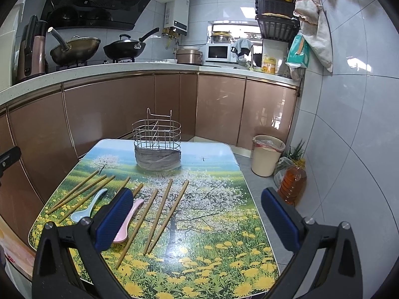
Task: Organize utensils
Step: 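Move both tools toward the row of wooden chopsticks on the table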
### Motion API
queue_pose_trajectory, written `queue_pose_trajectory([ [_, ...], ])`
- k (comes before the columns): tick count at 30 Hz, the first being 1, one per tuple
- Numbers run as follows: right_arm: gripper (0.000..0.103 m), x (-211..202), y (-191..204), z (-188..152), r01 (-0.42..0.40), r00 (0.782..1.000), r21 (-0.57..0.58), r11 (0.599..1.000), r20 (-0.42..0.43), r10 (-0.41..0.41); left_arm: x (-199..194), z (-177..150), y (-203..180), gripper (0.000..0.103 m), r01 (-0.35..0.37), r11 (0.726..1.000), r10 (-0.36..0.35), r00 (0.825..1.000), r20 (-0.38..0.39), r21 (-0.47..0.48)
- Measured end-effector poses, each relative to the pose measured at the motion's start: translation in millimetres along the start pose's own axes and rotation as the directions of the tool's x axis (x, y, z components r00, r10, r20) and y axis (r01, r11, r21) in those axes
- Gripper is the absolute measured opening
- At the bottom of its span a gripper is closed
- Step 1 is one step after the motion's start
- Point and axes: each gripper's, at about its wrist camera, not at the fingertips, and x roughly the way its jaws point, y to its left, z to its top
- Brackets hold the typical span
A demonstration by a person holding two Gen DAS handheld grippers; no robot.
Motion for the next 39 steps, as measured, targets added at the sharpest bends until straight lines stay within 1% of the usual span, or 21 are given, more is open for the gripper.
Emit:
queue_pose_trajectory([
  [6,0.103,0,-2,6,-0.001,1.0,-0.004,1.0,0.003,0.001,6,7,-2,0.103,0.011,1.0,-0.011,1.0,-0.016,0.013],
  [9,0.103,3,0,10,-0.002,1.0,-0.014,1.0,0.001,0.002,13,8,0,0.103,0.023,1.0,-0.023,0.999,-0.039,0.001],
  [15,0.103,13,3,17,-0.003,1.0,-0.025,1.0,-0.005,0.003,26,14,6,0.103,0.019,1.0,-0.021,0.998,-0.061,-0.021],
  [20,0.103,21,5,27,-0.004,1.0,-0.028,1.0,-0.005,0.004,34,21,8,0.103,0.02,0.999,-0.022,0.998,-0.053,-0.028],
  [21,0.103,19,4,25,-0.004,1.0,-0.028,1.0,-0.005,0.004,35,23,7,0.103,0.024,0.999,-0.025,0.999,-0.049,-0.024],
  [25,0.103,27,3,34,-0.007,1.0,-0.028,1.0,-0.01,0.007,42,28,6,0.103,0.047,0.998,-0.049,0.998,-0.048,-0.034],
  [33,0.103,42,-3,47,-0.001,1.0,-0.028,1.0,-0.024,0.0,59,34,5,0.103,0.039,0.999,-0.04,0.998,-0.041,-0.016],
  [39,0.103,50,-3,57,0.001,1.0,-0.035,0.999,-0.024,-0.002,69,41,5,0.103,0.054,0.998,-0.056,0.998,-0.043,-0.026],
])
